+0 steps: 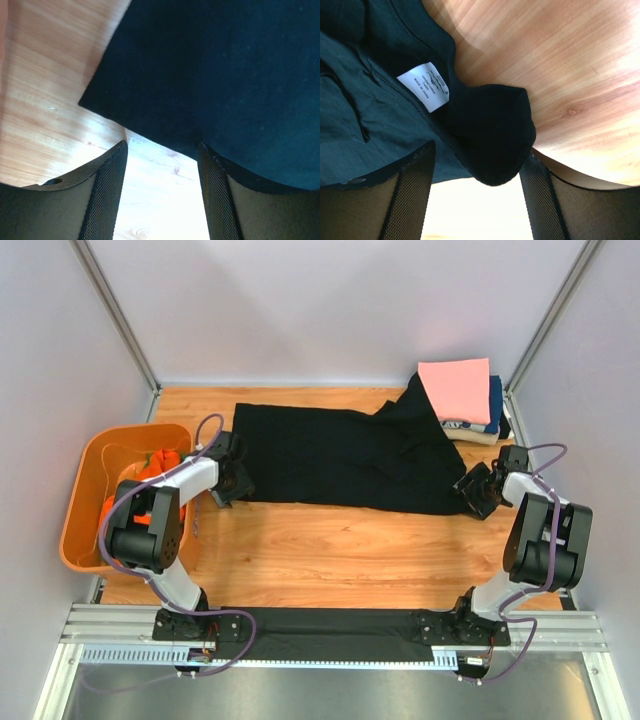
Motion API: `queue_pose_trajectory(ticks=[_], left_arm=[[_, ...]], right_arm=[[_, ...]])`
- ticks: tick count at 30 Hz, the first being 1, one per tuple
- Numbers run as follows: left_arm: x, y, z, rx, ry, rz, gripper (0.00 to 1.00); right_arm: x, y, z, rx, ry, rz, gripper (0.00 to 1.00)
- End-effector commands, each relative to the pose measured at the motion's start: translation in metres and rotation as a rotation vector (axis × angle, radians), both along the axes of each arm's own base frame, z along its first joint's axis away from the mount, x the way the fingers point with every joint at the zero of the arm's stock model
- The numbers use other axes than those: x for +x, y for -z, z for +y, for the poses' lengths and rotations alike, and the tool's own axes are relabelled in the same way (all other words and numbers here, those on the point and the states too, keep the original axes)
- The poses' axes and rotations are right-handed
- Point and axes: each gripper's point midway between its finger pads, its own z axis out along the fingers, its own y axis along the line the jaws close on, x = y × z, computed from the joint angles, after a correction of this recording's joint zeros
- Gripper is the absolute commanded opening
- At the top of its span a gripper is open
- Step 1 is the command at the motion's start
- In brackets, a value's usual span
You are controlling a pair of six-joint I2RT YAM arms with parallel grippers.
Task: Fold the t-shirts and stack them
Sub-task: Fold the tshirt
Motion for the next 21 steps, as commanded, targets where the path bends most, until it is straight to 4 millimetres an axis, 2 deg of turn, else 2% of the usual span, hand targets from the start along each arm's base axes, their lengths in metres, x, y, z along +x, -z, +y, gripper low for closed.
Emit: queue_pose_trajectory(ticks=[1,2,5,9,11,12,15,17,19,21], left_arm=[[0.014,-0.017,0.015,0.027,-0.085,-0.127,0.65],[0.014,-0.022,0.017,0.026,-0.093,-0.149,0.65],[0.014,-0.017,0.022,0.023,-0.114,-0.148,0.66],[0.016,-0.006,0.025,0.001,-0.133,-0.125,0.65],[0.016,0.000,0.026,-0.002,-0.143,-0.108,0.65],[0.020,0.000,0.026,-0.004,-0.144,-0.114,0.61],[0.026,-0.001,0.031,-0.006,-0.155,-0.114,0.57],[0.029,-0.003,0.034,0.003,-0.160,-0.119,0.55],[0.034,-0.004,0.035,0.002,-0.156,-0.123,0.51],[0.039,-0.001,0.038,-0.003,-0.162,-0.114,0.41]], right_arm=[[0.005,0.011,-0.007,-0.024,0.011,0.004,0.66],[0.004,0.011,-0.007,-0.024,0.011,0.007,0.66],[0.004,0.013,-0.007,-0.022,0.011,0.011,0.63],[0.001,0.016,-0.006,-0.021,0.013,0.022,0.53],[0.000,0.018,-0.006,-0.025,0.012,0.024,0.37],[-0.001,0.020,-0.006,-0.025,0.012,0.028,0.25],[-0.002,0.022,-0.005,-0.021,0.008,0.032,0.08],[-0.001,0.023,-0.004,-0.009,0.004,0.030,0.00],[-0.001,0.023,-0.003,-0.006,0.001,0.027,0.00],[0.000,0.020,-0.002,-0.005,0.002,0.020,0.00]])
